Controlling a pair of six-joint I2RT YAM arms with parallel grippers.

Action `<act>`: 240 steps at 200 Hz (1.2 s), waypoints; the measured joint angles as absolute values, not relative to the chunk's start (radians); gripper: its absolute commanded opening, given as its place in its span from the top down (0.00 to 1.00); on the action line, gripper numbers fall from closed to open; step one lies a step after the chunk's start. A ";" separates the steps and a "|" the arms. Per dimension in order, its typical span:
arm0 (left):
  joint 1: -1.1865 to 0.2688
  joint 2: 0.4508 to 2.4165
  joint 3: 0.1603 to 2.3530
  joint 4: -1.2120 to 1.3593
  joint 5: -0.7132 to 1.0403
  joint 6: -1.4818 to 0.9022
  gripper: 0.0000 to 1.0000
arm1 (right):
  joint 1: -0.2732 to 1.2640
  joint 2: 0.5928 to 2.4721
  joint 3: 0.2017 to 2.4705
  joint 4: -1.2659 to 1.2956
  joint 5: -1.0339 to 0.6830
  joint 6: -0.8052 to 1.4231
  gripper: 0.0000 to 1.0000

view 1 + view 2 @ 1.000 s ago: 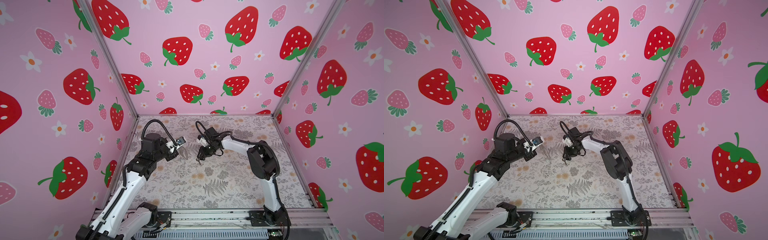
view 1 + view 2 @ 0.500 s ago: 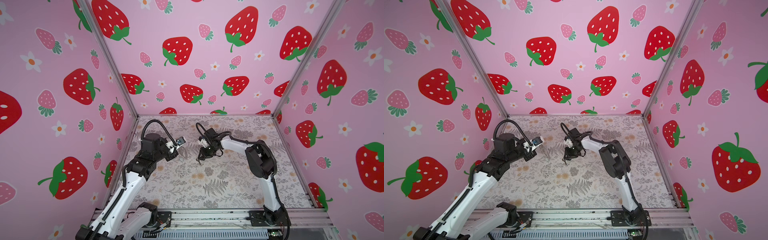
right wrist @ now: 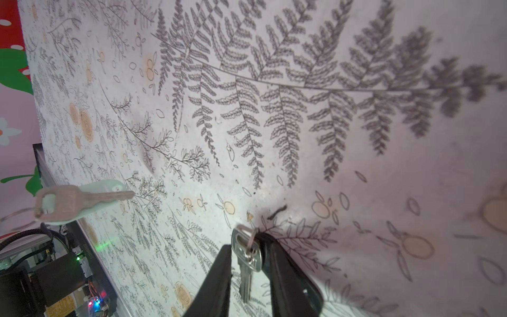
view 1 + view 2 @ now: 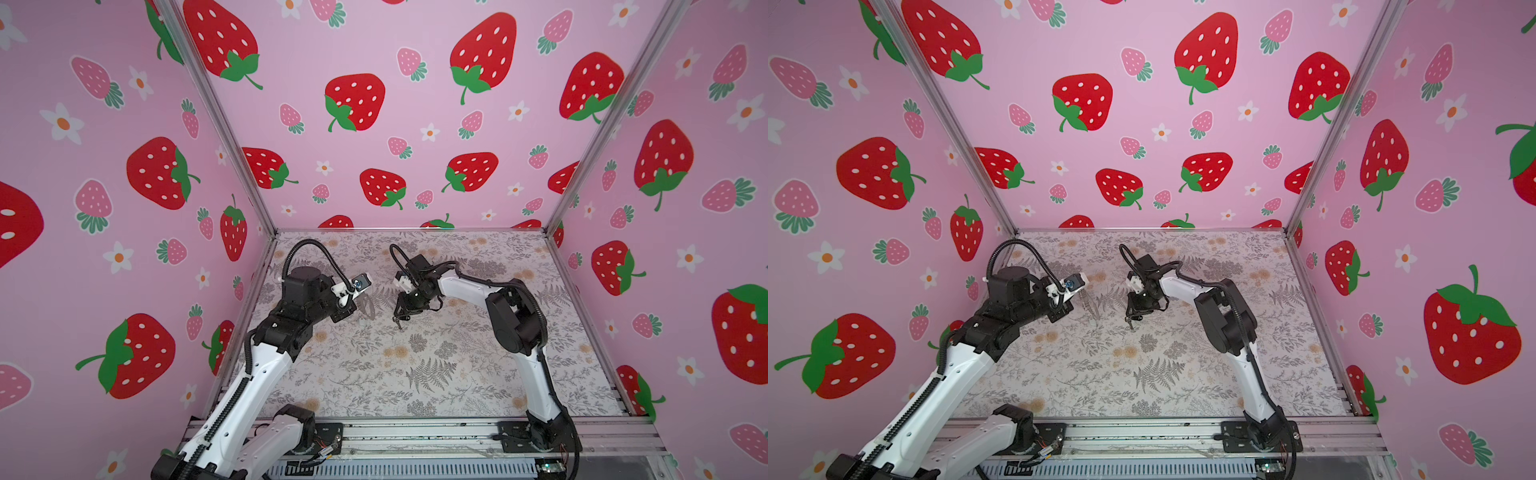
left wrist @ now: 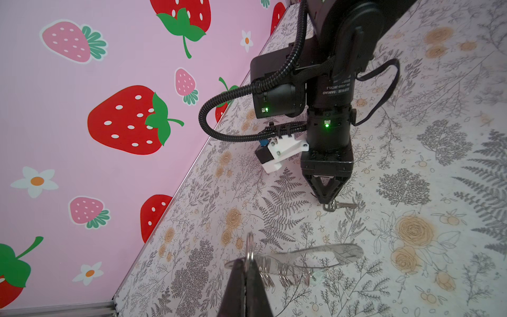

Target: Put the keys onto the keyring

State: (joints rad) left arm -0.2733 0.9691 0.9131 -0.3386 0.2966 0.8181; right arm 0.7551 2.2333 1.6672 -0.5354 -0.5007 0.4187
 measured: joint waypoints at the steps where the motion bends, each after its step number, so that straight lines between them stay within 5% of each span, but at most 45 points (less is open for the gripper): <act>1: -0.273 0.969 0.913 -0.338 0.297 0.818 1.00 | 0.755 2.233 1.667 -0.535 -0.501 0.418 0.75; 240: -0.273 0.974 0.913 -0.339 0.296 0.818 1.00 | 0.760 2.252 1.715 -0.586 -0.467 0.365 0.94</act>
State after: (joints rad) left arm -0.2733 0.9745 0.9131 -0.3386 0.2958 0.8177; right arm 0.7601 2.2520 1.7153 -0.5858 -0.4667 0.3649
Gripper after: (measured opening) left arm 0.054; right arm 0.070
